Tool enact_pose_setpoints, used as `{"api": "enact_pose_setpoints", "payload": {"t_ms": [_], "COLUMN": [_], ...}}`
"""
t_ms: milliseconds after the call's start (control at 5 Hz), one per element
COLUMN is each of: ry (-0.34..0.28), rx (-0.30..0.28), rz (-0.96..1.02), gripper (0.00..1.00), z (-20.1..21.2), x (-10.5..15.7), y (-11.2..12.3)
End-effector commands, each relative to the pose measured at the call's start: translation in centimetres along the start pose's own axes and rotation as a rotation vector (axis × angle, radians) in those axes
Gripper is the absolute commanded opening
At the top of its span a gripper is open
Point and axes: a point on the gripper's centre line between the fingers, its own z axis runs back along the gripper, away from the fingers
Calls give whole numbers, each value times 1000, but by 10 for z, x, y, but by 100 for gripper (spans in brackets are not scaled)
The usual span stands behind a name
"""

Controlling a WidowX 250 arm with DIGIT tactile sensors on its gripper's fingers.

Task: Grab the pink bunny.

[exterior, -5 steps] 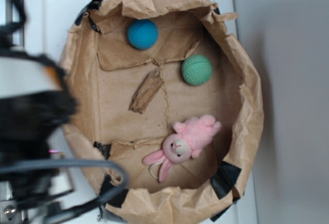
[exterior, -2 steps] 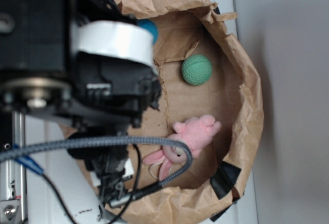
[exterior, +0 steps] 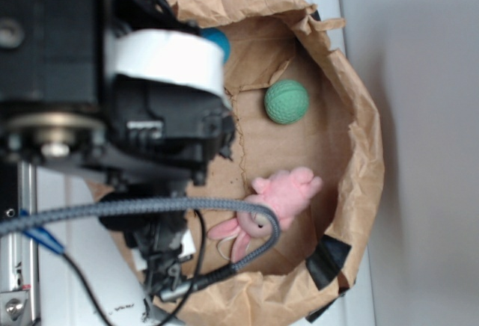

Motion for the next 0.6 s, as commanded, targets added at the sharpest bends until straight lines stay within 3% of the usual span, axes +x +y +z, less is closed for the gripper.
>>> {"api": "enact_pose_setpoints", "payload": {"t_ms": [0, 200, 400], "ry": [-42, -43, -53], "rx": [-12, 24, 4], "rz": [7, 51, 114], "gripper": [100, 100, 100], "z": [10, -14, -33], "x": [6, 31, 49], "y": [0, -6, -3]}}
